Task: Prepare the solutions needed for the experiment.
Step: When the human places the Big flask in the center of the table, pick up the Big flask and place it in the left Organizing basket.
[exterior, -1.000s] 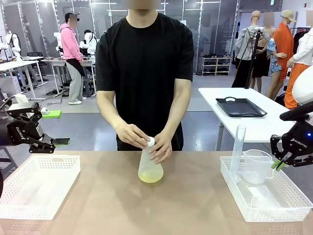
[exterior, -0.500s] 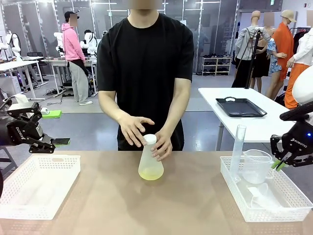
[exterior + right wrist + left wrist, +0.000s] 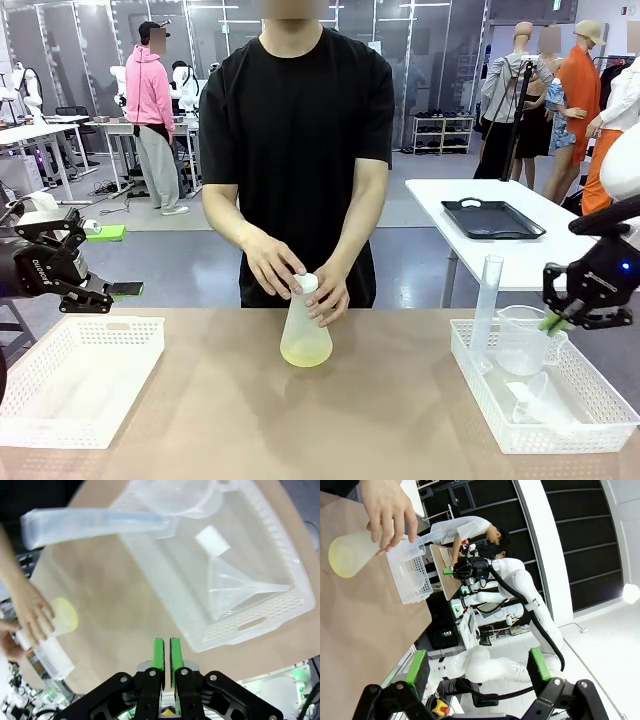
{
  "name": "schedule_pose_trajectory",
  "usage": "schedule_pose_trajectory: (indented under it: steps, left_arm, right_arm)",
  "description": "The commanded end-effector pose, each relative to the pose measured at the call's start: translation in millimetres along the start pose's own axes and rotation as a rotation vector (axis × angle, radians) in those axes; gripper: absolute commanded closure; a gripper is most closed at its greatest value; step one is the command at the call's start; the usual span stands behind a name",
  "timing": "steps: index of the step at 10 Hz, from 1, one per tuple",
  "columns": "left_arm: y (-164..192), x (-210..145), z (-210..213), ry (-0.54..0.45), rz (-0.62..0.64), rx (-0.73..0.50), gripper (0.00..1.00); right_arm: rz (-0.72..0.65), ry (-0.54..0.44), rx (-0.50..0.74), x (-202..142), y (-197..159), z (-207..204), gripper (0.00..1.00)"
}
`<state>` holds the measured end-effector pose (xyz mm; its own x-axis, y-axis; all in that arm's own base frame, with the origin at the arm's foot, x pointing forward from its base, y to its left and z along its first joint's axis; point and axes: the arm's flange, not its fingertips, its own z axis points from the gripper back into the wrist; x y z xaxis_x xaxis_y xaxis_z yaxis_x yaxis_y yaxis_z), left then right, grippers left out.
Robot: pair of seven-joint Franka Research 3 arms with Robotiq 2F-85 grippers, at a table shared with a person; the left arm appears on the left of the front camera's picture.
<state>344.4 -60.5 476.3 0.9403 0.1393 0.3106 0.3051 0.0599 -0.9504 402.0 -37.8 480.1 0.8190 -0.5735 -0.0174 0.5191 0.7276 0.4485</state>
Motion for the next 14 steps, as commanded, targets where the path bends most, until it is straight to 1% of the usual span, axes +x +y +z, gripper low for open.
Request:
schedule_pose_trajectory:
  steps: [1,2,3,5,6,8,9,10,11,12,13,14]
  left_arm:
    - [-1.5,-0.6,0.2,0.006,-0.001,-0.014,0.0]
    - [-1.5,-0.6,0.2,0.006,-0.001,-0.014,0.0]
    - [-1.5,-0.6,0.2,0.006,-0.001,-0.014,0.0]
    - [-1.5,-0.6,0.2,0.006,-0.001,-0.014,0.0]
    - [-1.5,-0.6,0.2,0.006,-0.001,-0.014,0.0]
    - [-1.5,-0.6,0.2,0.006,-0.001,-0.014,0.0]
    - [-1.5,-0.6,0.2,0.006,-0.001,-0.014,0.0]
    - [-1.5,-0.6,0.2,0.006,-0.001,-0.014,0.0]
    - [-1.5,-0.6,0.2,0.006,-0.001,-0.014,0.0]
    - [-1.5,-0.6,0.2,0.006,-0.001,-0.014,0.0]
    - [-1.5,-0.6,0.2,0.006,-0.001,-0.014,0.0]
    - [-1.5,-0.6,0.2,0.006,-0.001,-0.014,0.0]
  right_arm:
    - [0.109,0.017,0.182,-26.9,7.0,5.4,0.91]
    - [0.121,0.033,0.222,-40.0,14.8,10.6,0.91]
    - [0.165,0.033,0.288,-50.3,20.0,16.6,0.91]
    - [0.197,0.01,0.424,-66.8,25.2,33.0,0.91]
    - [0.205,0.056,0.487,-72.4,24.4,36.1,0.91]
    - [0.167,0.129,0.641,-73.5,16.7,30.3,0.91]
    - [0.175,0.182,0.709,-72.6,12.0,25.3,0.86]
    - [0.18,0.197,0.79,-72.6,6.8,22.1,0.71]
    - [0.192,0.195,0.834,-73.2,5.1,18.5,0.66]
    - [0.203,0.207,0.842,-72.0,5.4,13.5,0.51]
    - [0.199,0.226,0.849,-70.1,6.0,9.2,0.46]
    - [0.208,0.268,0.865,-67.8,5.4,6.2,0.31]
